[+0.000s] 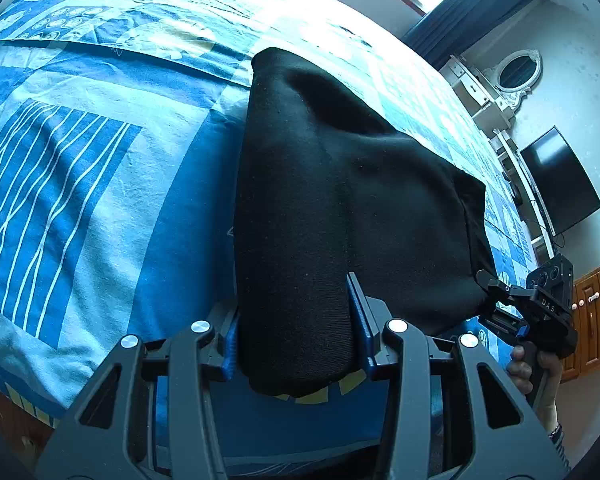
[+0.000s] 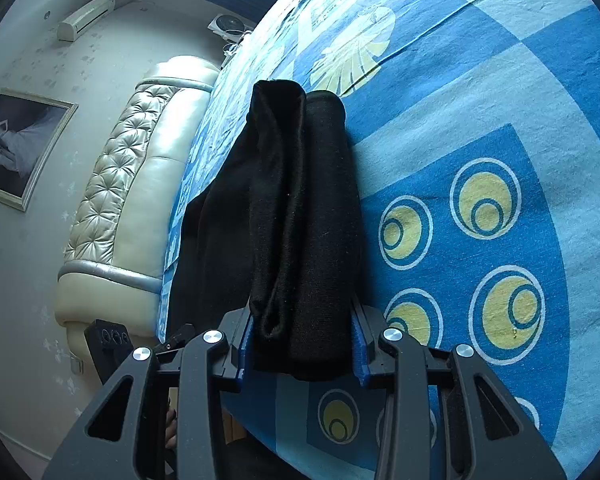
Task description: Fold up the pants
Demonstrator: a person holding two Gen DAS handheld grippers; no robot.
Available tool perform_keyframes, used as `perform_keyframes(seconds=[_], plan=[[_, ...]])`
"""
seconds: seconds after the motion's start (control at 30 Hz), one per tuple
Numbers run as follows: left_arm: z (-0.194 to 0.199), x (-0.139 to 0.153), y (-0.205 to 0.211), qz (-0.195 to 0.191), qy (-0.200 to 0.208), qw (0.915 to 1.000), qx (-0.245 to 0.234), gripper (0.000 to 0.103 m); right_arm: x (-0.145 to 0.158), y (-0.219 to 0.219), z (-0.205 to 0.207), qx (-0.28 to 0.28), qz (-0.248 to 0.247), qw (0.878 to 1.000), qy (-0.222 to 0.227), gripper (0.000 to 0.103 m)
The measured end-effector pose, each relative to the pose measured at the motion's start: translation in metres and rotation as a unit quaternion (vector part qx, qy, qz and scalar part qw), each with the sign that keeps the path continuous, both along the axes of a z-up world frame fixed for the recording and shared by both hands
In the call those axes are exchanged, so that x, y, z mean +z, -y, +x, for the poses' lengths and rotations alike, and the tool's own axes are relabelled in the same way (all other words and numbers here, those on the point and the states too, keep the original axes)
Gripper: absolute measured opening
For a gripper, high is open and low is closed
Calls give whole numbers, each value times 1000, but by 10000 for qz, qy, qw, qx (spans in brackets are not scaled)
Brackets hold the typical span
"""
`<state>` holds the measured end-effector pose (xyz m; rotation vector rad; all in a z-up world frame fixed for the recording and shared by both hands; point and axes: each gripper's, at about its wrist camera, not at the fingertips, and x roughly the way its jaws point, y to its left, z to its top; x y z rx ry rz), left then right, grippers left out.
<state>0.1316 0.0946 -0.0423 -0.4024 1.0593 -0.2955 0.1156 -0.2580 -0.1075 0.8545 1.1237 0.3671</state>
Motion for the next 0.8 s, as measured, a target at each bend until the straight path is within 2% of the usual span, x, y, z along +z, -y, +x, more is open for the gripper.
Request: perform_keyframes(seconds=[0.17,0.37,0.6,0.67,0.73,0.8], plan=[[-4,-1,-1,10,34,10000,-48,44,-2,4,-2,-1,39,10000,-23,38],[2,-6,-3,-30,-33,10000,-41,51,-13,12,1,-86,247,9995,-156,41],[0,-4,5,520,251,9983,-52,71,-20,17,0,-122,345,9991,-216,46],[1,-5,5,556,294,9980,-24,76,-21,18,0,-117,423,9988,-208,50],[3,-9,1,527,258,9982,85,88,-22,19,0,-114,513,9984,-196,53],[5,-13,-4,381,184,9989,182,91,-22,21,-1,-123,631,9978,-177,55]])
